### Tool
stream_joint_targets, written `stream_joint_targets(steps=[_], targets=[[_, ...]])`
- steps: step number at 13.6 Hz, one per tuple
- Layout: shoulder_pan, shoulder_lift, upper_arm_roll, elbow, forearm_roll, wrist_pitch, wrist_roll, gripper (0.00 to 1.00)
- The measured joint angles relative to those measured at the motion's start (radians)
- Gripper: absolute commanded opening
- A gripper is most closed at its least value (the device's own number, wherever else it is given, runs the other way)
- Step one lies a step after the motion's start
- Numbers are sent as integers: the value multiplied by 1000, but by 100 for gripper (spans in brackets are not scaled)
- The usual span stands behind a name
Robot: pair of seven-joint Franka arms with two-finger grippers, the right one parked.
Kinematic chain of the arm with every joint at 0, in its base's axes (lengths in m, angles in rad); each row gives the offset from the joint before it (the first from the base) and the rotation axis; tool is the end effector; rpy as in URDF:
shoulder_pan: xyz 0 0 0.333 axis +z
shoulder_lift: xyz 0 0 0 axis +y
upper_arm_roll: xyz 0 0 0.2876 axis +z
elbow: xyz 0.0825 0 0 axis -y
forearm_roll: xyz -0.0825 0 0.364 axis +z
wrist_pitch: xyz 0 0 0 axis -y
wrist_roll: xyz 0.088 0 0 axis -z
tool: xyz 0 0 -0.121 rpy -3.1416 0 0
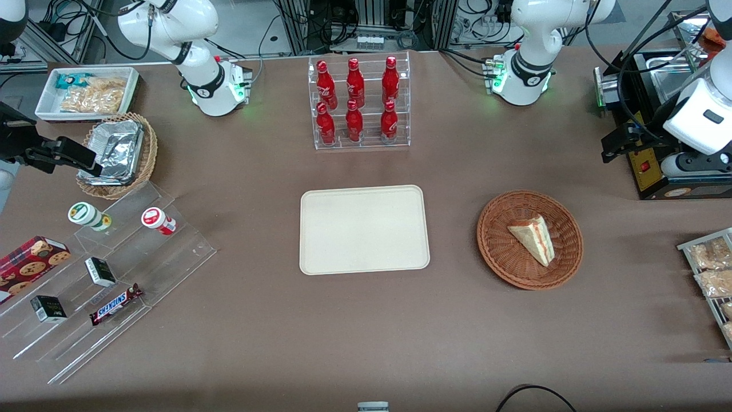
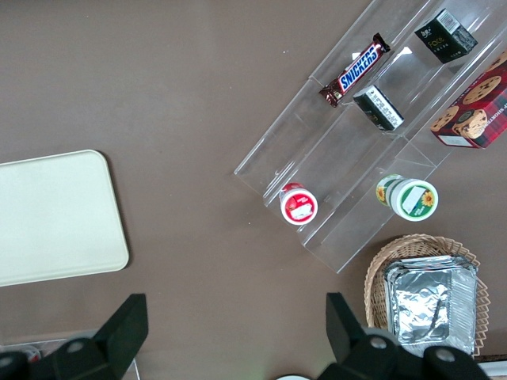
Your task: Place sandwich from basket to tray
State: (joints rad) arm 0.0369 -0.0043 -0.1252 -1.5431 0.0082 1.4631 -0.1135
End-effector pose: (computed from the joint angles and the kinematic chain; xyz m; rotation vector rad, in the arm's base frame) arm 0.5191 -0.0450 0.5877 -3.1229 -0.0403 0.1163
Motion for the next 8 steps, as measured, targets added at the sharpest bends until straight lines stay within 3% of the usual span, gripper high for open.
stream_joint_targets(steps=[8], targets=[[9,34,11,-51,0,25,-2,100]])
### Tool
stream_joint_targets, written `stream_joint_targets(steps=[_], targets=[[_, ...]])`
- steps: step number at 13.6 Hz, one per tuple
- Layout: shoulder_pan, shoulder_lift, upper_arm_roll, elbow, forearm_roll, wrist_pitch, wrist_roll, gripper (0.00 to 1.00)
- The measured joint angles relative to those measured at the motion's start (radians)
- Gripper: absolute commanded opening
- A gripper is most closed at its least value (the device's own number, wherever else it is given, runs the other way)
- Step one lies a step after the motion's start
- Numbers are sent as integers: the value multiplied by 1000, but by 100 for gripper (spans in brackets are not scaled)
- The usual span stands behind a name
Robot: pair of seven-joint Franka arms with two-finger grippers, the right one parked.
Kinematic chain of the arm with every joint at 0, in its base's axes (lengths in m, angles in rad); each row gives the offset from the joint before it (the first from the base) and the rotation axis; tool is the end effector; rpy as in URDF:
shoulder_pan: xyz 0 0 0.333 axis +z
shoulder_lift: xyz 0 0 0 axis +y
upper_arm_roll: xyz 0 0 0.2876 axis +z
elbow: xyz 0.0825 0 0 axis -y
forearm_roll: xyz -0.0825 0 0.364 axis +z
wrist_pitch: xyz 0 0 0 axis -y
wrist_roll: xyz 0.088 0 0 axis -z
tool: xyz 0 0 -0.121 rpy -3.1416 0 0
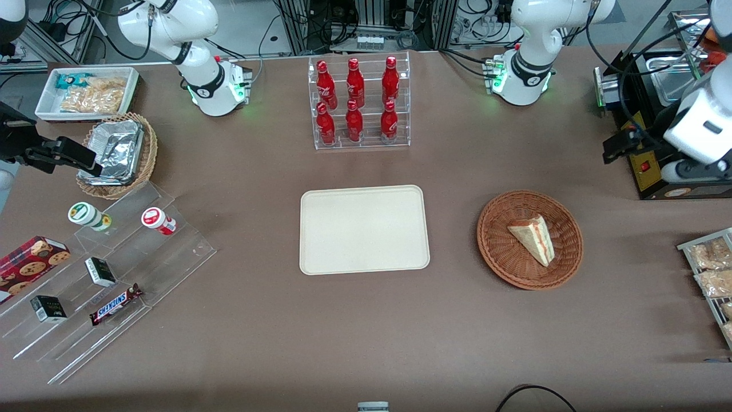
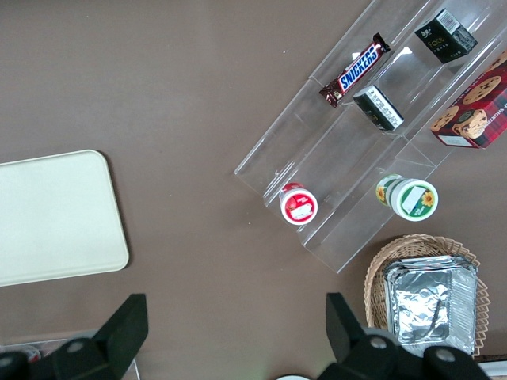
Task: Place sandwich from basket to tray
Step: 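Move the left gripper down over the triangular sandwich in the basket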
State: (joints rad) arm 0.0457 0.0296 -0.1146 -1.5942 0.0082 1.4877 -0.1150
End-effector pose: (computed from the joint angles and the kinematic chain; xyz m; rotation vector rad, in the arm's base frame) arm 0.5284 -0.0347 0.5494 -3.1164 -0.0718 0.2106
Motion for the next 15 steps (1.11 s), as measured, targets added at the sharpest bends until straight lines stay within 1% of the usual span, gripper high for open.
stream_joint_targets(steps=[2,4,7,9,11,15], targets=[[0,30,0,-119,0,165,-27,100],[-2,49,-2,-273,0,389,-110,100],[-20,58,-12,-477,0,691,-329,100],[-31,60,-13,-584,0,839,-443,100],[-31,70,-14,-660,0,924,-470,100],[-32,117,-23,-681,0,987,-542,100]])
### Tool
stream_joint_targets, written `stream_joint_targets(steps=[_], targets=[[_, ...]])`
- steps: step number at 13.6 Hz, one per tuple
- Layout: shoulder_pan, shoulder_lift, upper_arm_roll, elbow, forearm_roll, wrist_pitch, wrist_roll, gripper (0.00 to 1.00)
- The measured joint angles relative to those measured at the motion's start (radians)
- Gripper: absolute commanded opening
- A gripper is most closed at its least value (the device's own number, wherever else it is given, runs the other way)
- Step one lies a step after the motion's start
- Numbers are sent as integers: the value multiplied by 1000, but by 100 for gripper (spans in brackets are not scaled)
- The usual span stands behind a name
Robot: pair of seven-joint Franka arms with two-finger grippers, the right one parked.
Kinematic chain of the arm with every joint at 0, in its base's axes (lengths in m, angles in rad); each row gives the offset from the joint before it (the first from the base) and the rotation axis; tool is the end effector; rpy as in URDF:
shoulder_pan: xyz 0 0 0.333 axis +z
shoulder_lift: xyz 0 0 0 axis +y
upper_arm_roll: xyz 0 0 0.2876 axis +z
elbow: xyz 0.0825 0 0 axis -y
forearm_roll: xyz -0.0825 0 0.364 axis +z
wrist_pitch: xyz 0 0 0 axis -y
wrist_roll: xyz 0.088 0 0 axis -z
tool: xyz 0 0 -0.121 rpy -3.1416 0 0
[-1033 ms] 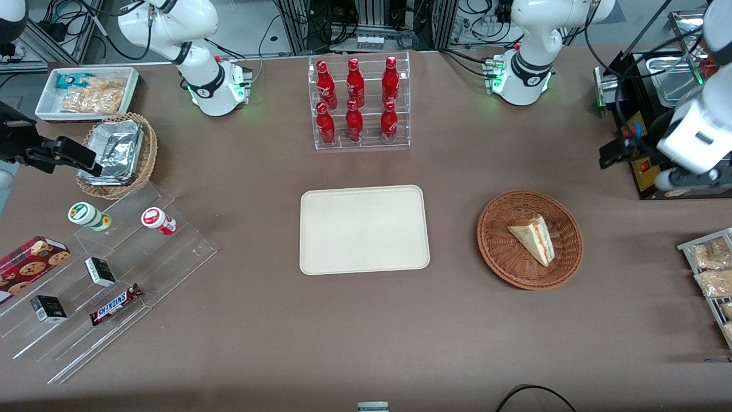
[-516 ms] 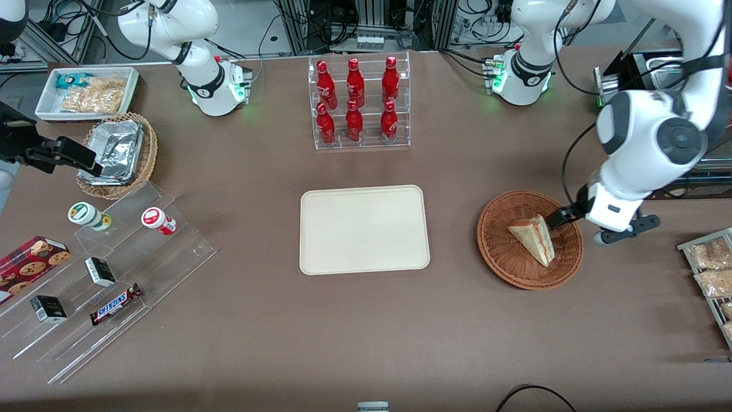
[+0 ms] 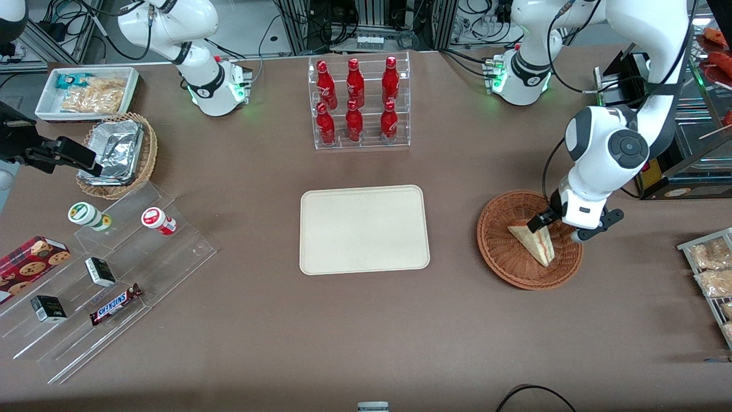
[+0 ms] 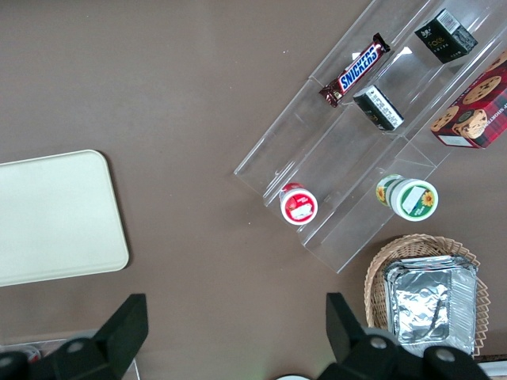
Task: Place sandwich from basket to tray
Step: 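Move the left gripper down over the triangular sandwich in the basket, then close the left gripper on the sandwich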
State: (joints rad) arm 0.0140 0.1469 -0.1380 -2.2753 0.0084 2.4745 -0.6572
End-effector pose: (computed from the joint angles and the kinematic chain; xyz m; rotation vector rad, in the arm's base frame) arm 0.5159 -0.0647 0.2705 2.9988 0.8118 0.0685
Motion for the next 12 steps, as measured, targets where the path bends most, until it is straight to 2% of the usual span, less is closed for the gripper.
stream_joint_targets(steps=[2,3,4,5,6,8,12], targets=[[0,33,-7,0,0,49,-20,99],[0,49,-8,0,0,62,-23,86],[0,64,-9,0,0,69,-24,57],[0,76,-9,0,0,76,-25,24],[0,84,-9,0,0,83,-25,10],[-10,90,-11,0,0,86,-25,5],[-29,83,-12,36,0,61,-27,5]])
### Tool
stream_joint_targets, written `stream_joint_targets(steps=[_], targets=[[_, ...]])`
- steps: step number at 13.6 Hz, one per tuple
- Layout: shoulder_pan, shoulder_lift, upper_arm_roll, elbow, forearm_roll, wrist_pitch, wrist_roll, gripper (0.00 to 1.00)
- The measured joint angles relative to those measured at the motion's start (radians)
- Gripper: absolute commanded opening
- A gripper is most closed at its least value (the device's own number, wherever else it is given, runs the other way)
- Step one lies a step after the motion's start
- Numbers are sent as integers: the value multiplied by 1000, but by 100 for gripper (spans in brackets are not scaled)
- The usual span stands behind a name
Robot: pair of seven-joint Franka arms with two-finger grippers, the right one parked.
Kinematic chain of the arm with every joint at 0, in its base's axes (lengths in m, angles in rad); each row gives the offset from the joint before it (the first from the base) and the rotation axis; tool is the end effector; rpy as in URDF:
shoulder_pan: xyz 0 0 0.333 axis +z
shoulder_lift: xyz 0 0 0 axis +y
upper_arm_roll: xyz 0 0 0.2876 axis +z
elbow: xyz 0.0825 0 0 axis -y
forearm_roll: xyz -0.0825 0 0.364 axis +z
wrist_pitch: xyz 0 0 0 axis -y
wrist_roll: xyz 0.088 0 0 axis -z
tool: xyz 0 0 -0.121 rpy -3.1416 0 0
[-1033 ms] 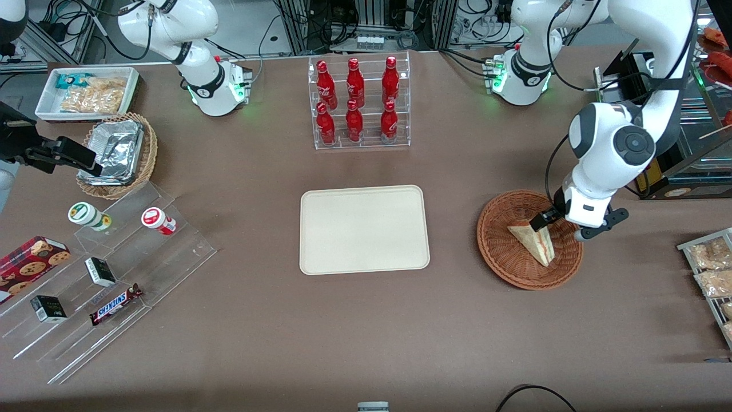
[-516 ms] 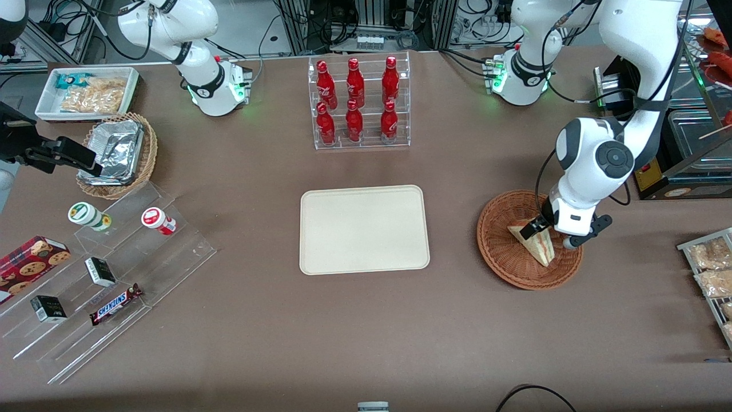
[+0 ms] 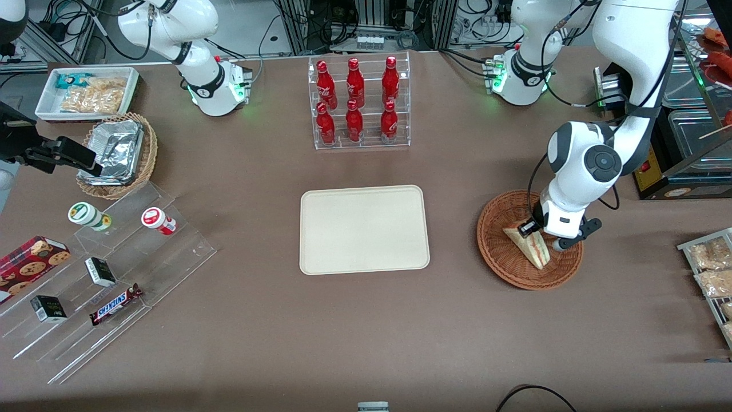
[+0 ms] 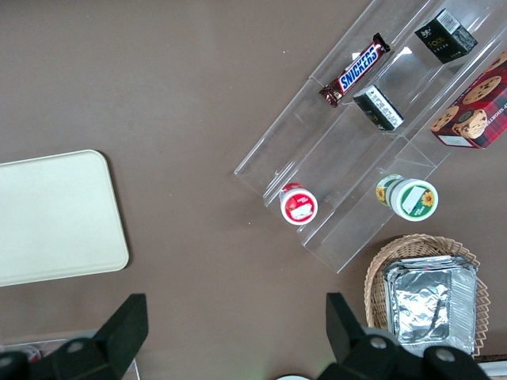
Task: Place sandwich from basket to tray
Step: 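Close the left gripper on the sandwich, then lift the sandwich and carry it over the cream tray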
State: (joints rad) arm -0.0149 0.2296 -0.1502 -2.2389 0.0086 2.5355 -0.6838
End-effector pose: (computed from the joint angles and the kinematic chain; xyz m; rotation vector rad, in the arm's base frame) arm 0.5259 -0.0885 0.2476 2.9832 0.7886 0.0797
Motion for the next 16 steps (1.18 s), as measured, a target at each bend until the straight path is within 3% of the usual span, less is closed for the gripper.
stream_joint_targets(steps=[3,6,12,16], targets=[[-27,-14,-2,187,0,-295,0,6],[-127,-18,-9,402,-1,-570,-35,6],[-461,93,-17,498,-1,-585,-204,7],[-592,257,-16,654,-1,-554,-209,8]])
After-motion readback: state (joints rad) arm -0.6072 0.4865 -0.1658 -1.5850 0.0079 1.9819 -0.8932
